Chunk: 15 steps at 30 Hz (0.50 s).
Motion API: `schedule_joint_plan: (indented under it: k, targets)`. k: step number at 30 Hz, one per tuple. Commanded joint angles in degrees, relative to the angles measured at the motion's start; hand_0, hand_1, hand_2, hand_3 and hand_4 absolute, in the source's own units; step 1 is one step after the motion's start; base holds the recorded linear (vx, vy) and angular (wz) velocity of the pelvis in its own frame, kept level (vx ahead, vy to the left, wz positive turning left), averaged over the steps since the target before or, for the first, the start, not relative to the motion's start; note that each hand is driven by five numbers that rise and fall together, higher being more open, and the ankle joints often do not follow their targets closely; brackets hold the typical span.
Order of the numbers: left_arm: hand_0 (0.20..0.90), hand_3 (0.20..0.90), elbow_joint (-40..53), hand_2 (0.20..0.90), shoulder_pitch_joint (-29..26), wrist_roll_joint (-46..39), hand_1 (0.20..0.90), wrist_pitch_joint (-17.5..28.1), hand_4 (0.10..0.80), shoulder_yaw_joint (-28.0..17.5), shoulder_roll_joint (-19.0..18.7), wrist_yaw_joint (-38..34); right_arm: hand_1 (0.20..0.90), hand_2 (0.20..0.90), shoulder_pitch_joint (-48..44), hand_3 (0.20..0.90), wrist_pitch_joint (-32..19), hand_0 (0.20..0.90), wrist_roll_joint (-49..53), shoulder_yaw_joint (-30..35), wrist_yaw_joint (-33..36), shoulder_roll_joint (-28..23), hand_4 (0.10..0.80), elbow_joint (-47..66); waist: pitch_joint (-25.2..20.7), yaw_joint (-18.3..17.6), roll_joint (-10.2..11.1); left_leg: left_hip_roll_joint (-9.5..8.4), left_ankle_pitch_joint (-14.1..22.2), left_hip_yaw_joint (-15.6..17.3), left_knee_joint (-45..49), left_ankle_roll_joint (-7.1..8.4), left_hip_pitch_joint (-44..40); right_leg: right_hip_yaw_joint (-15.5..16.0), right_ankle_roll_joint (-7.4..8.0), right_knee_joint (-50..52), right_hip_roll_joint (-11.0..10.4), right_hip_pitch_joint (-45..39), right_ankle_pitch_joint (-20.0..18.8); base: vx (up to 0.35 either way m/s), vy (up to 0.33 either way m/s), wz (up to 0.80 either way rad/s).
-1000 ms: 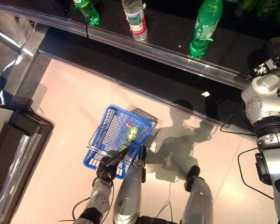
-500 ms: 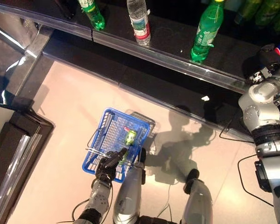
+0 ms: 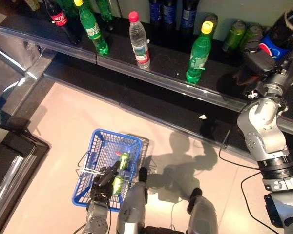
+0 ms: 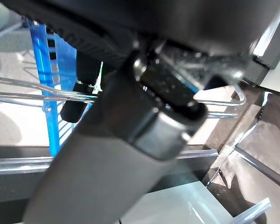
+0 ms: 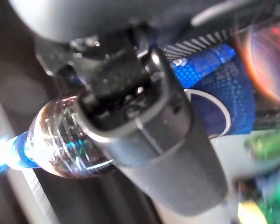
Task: Pick up the drink and place into the basket.
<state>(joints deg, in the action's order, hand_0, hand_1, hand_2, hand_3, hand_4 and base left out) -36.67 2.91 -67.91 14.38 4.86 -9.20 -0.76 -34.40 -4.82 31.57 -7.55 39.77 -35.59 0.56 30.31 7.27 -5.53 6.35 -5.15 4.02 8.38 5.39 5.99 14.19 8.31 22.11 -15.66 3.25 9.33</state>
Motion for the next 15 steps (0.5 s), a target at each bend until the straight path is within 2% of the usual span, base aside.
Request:
schedule_joint_plan:
  k: [1,9,15]
  targets:
    - [0.300,0.200,11.1,0.300,3.8,3.9,0.300,7.6,0.100,-2.6,-5.6,4.5,0.300,0.300,-4.4,0.200,-5.7,0.300,-5.3,2.3,-6.2,-0.2,0.100,11.2,-12.1,0.4,2.8,1.84,5.2,-0.6,5.3,0.90,-3.8,2.2,-5.77,-3.3,3.7,-2.5,-1.3,0.077,0.006,0.08]
    - [0.300,0.200,21.5,0.300,5.3,5.7,0.300,5.9,0.100,-2.5,-5.7,4.7,0.300,0.300,5.3,0.200,-1.8,0.300,-2.1,-5.5,-18.6,6.6,0.100,21.4,-14.2,0.7,2.9,1.81,5.3,-0.6,3.9,0.88,-5.7,1.5,-5.58,-4.9,4.1,-4.7,-1.5,0.032,0.006,0.08]
    - [0.300,0.200,27.1,0.300,6.2,6.0,0.300,5.8,0.100,-1.9,-6.1,6.1,0.300,0.300,8.2,0.200,-3.0,0.300,0.5,-11.5,-23.9,8.7,0.100,25.0,-14.3,1.7,2.8,1.87,4.7,-1.2,3.5,0.90,-5.9,1.7,-5.28,-5.7,4.1,-5.4,-1.8,-0.003,0.002,0.02]
